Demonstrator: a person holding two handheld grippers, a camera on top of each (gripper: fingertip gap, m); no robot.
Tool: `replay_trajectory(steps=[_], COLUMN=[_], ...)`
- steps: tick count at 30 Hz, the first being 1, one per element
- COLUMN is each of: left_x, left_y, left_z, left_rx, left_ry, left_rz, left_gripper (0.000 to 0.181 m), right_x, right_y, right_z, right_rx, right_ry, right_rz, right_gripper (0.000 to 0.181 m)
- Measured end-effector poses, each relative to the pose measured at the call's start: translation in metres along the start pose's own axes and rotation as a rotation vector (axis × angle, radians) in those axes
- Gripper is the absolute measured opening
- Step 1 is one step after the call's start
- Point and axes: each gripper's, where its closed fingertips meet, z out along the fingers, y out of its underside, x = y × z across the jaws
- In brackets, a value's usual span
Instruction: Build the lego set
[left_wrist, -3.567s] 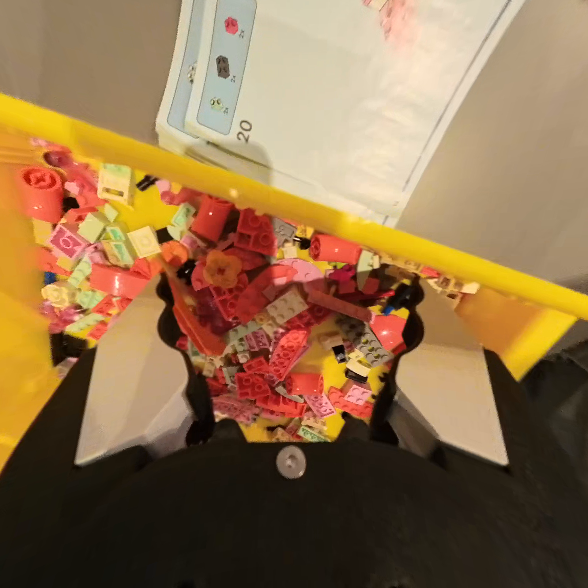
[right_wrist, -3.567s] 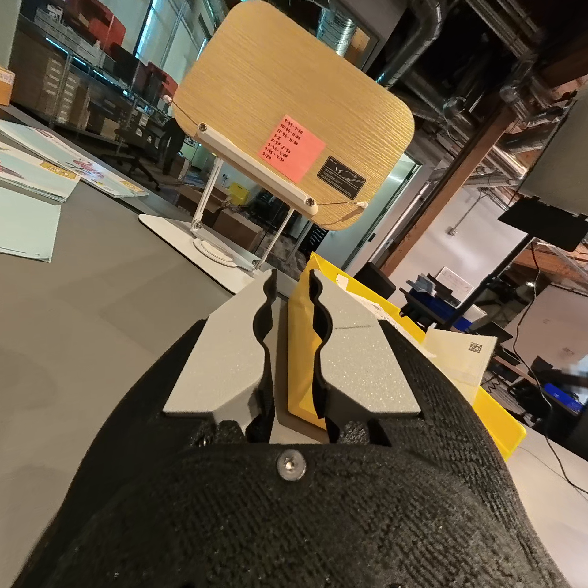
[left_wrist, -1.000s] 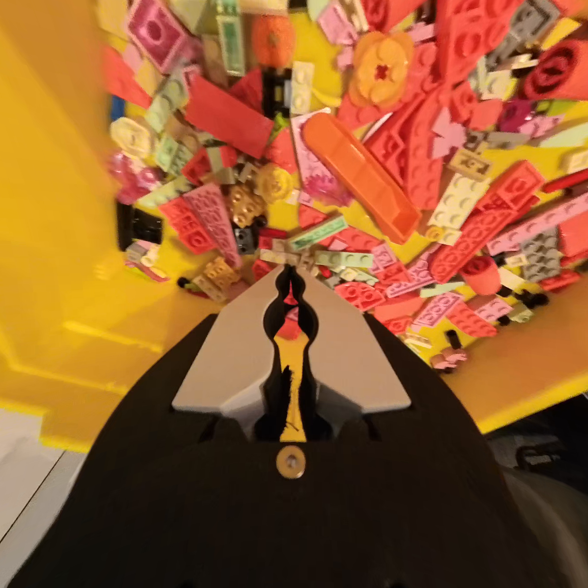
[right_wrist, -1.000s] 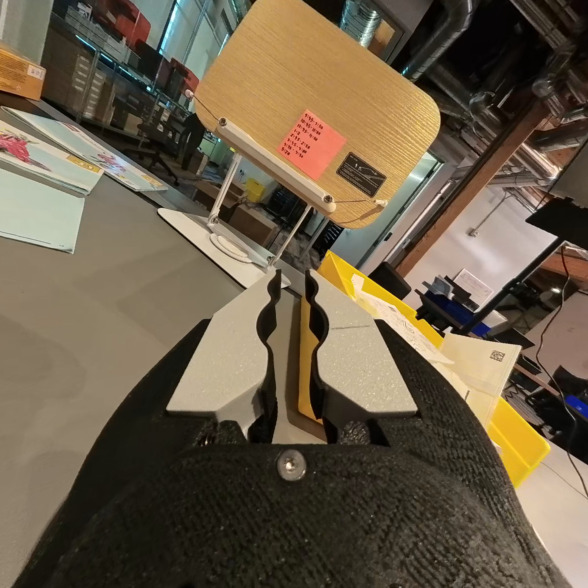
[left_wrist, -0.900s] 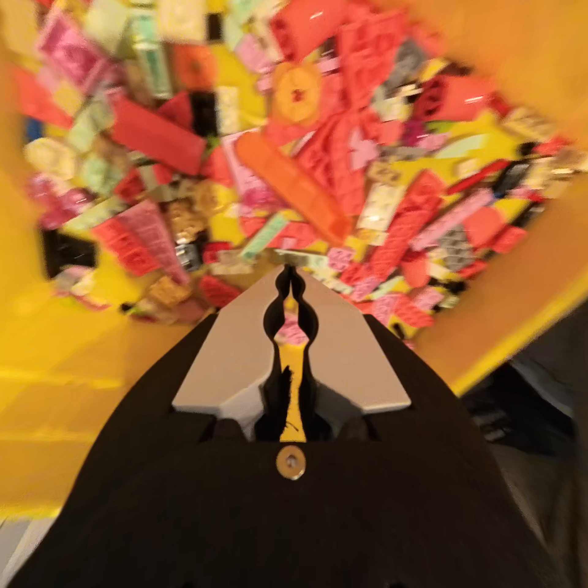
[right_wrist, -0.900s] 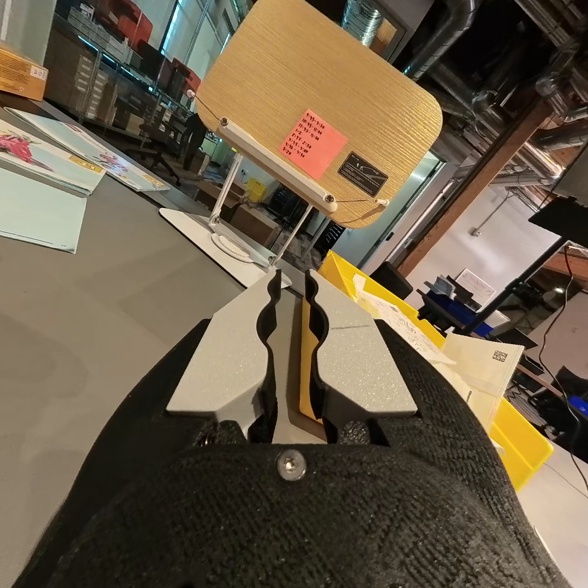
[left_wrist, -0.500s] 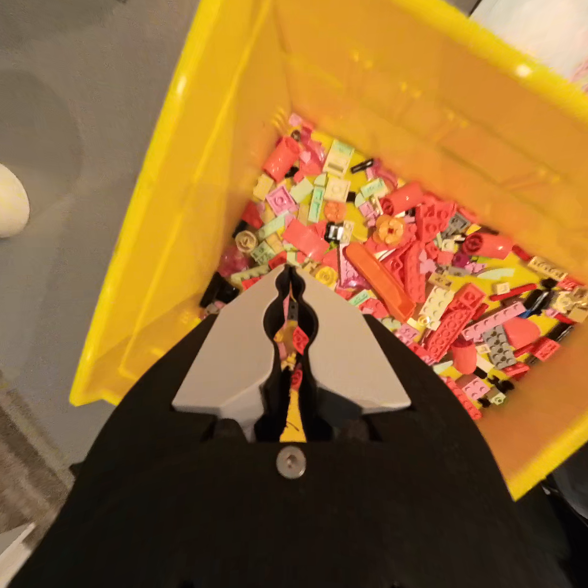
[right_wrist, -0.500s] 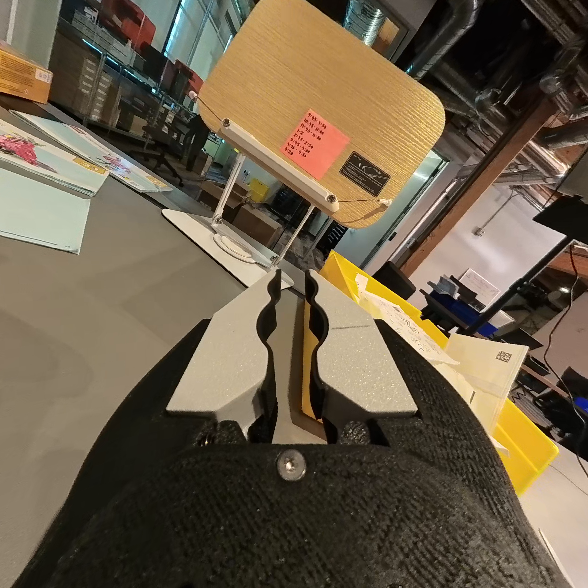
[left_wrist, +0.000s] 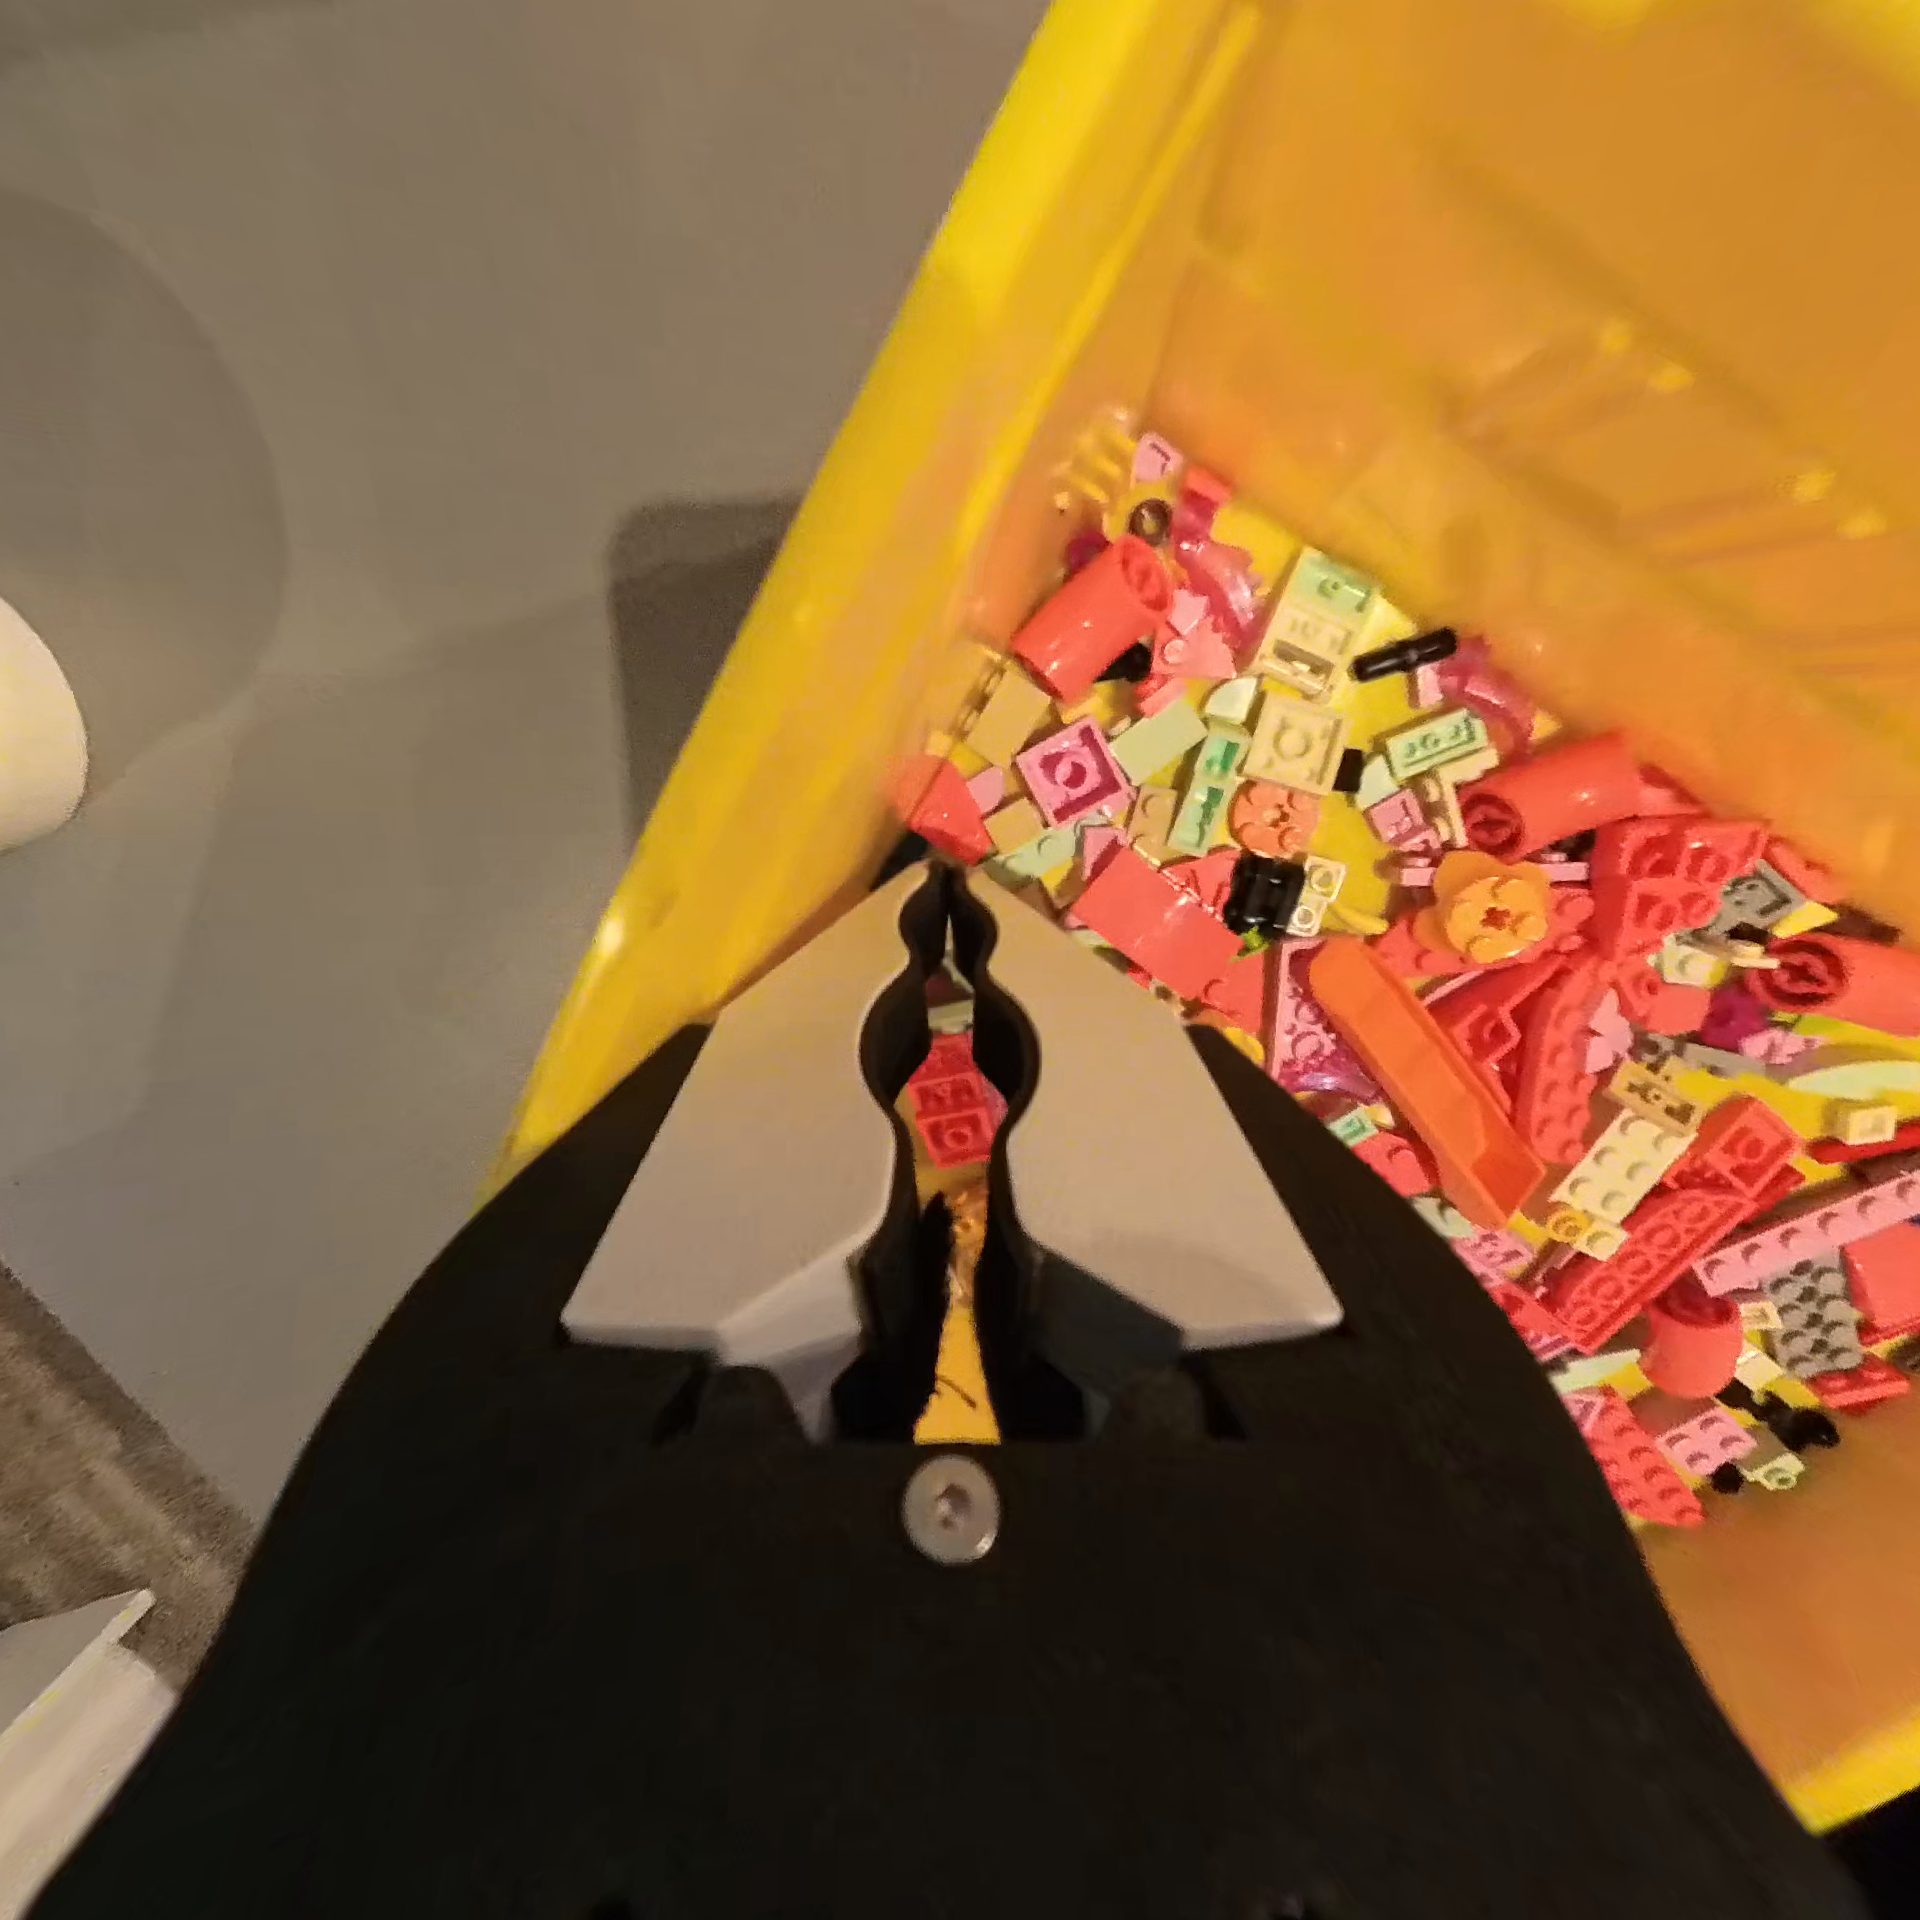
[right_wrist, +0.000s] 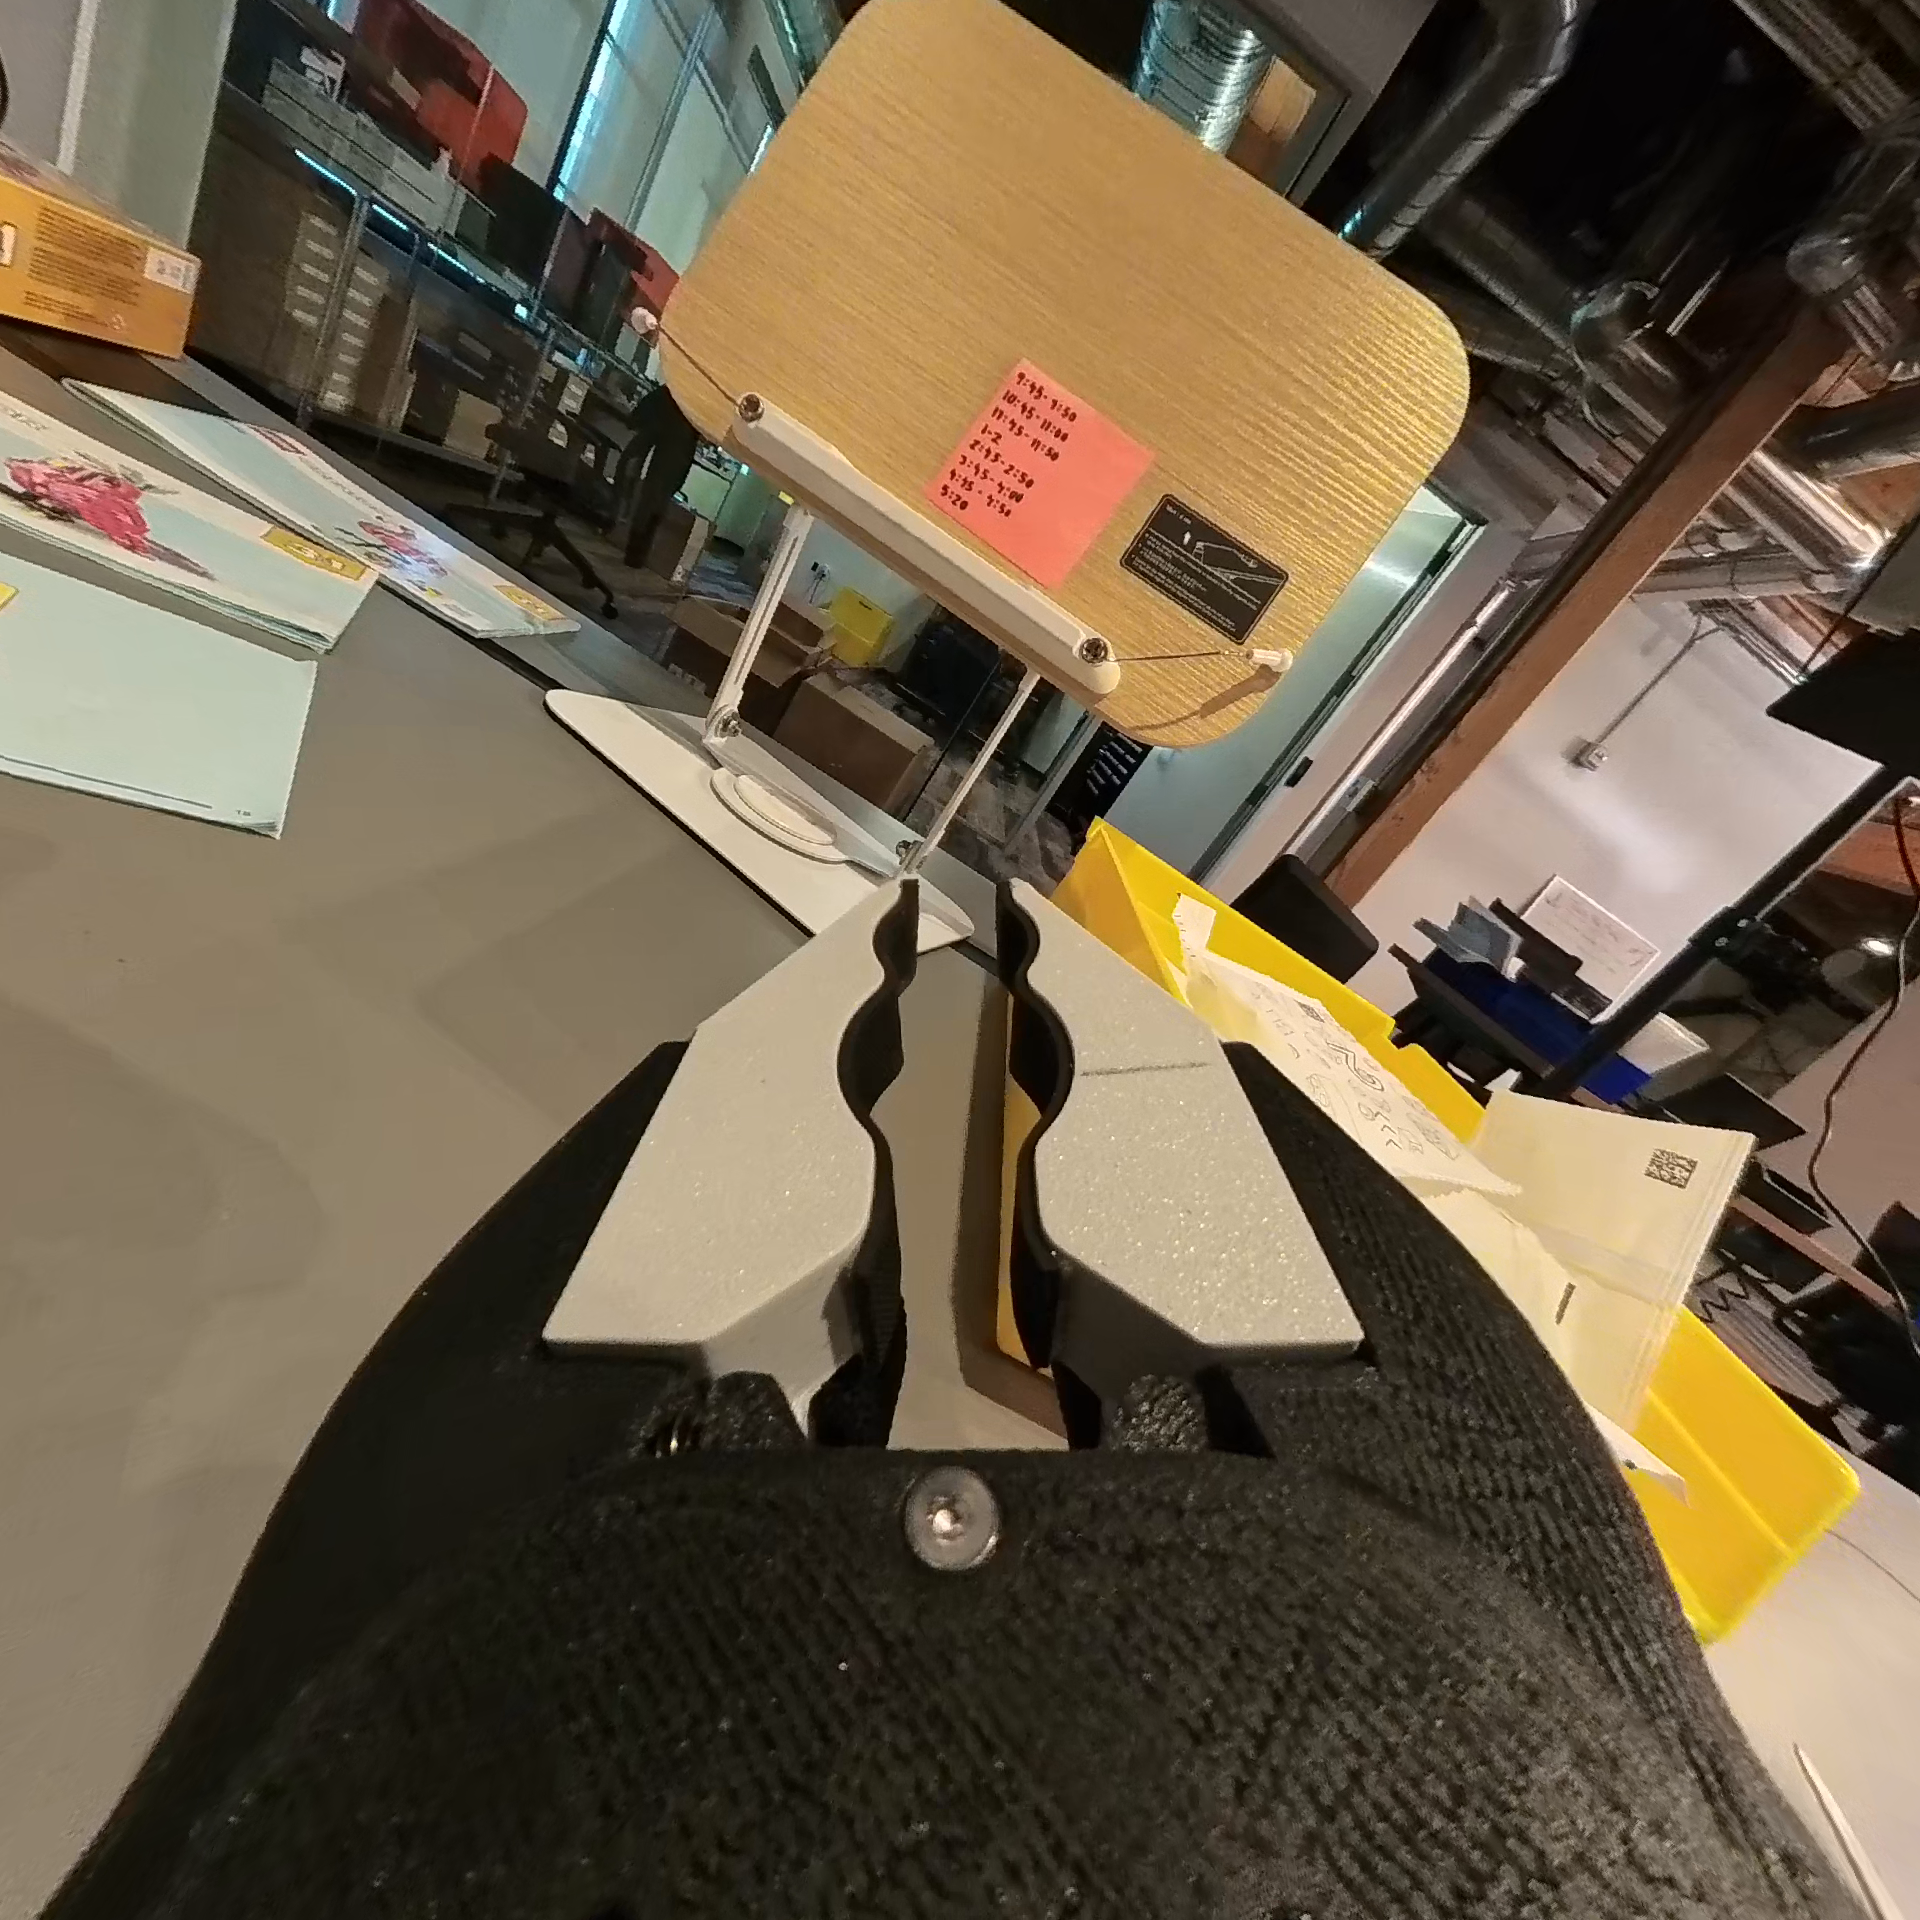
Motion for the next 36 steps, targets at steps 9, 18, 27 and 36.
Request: replay_trajectory(steps=[9, 18, 27, 36], left_x=[0.022, 0.045, 0.035, 0.013], left_y=[0.031, 0.022, -0.009, 0.051], left_z=[0.004, -0.015, 0.005, -0.012], left_rx=[-0.157, -0.034, -0.022, -0.292], left_ry=[0.078, 0.133, 0.060, -0.059], left_rz=[0.039, 0.033, 0.077, 0.021], left_gripper=[0.000, 0.000, 0.000, 0.000], right_x=[-0.001, -0.002, -0.001, -0.004], right_y=[-0.001, 0.000, 0.000, -0.001], right_z=[0.000, 0.001, 0.000, 0.001], right_rx=[0.004, 0.004, 0.001, 0.007], right_ry=[-0.008, -0.013, -0.011, -0.029], right_rz=[0.006, 0.011, 0.015, 0.019], right_gripper=[0.012, 0.012, 0.012, 0.012])
